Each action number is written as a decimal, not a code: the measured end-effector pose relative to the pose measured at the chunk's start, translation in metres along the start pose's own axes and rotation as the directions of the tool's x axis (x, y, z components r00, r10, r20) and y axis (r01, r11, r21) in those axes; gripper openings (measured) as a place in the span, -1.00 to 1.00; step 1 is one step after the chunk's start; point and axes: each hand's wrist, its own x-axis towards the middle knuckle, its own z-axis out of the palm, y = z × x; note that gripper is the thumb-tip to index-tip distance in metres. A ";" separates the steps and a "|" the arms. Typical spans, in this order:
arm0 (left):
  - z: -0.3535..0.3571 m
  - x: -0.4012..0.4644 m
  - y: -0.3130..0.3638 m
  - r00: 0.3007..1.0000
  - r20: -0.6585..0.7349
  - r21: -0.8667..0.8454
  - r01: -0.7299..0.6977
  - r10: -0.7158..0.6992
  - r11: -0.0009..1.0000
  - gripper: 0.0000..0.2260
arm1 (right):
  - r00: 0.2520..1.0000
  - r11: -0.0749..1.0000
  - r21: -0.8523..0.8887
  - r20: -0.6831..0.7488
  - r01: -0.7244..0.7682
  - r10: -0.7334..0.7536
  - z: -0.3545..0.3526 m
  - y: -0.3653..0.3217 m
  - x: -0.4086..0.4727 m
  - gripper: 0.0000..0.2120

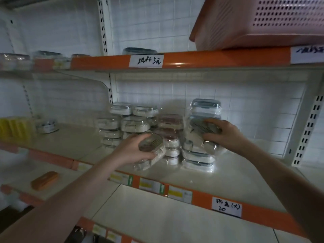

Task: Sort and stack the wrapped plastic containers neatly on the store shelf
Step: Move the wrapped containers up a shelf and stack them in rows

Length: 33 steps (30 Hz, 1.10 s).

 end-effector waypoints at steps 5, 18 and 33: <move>-0.005 0.029 -0.013 0.995 0.053 0.023 -0.087 0.085 0.996 -0.27 | 0.999 0.999 -0.019 -0.039 -0.026 0.026 -0.016 -0.013 0.031 -0.51; -0.015 0.064 -0.036 0.987 0.039 0.015 -0.155 0.154 0.988 -0.28 | 0.992 0.987 -0.139 0.087 -0.077 0.090 -0.020 -0.011 0.104 -0.54; -0.012 0.073 -0.040 0.989 0.032 -0.014 -0.145 0.146 0.989 -0.26 | 0.988 0.999 0.026 0.154 -0.022 0.017 -0.027 0.024 0.129 -0.73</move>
